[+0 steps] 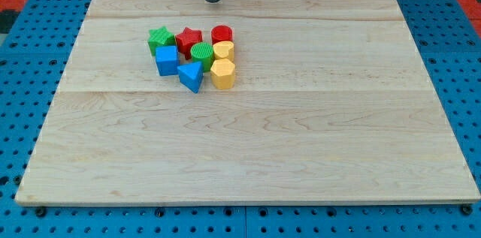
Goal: Separate the blue triangle from the group of blocks
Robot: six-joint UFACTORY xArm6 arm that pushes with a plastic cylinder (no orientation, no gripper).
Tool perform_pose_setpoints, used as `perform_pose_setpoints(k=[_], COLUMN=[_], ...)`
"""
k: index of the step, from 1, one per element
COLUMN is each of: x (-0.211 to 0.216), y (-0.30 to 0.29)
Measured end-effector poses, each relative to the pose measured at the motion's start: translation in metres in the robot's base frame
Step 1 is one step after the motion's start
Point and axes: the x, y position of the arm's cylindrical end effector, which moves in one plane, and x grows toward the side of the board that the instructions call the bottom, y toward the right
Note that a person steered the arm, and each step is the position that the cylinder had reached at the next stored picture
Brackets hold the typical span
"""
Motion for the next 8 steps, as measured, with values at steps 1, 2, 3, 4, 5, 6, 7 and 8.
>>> perform_pose_setpoints(k=[1,2,3,4,5,6,7,8], x=[0.000,0.000,0.000,0.000,0.000,0.000,0.000,0.000], y=[0.000,0.000,0.000,-0.001,-0.001,0.007,0.022,0.030])
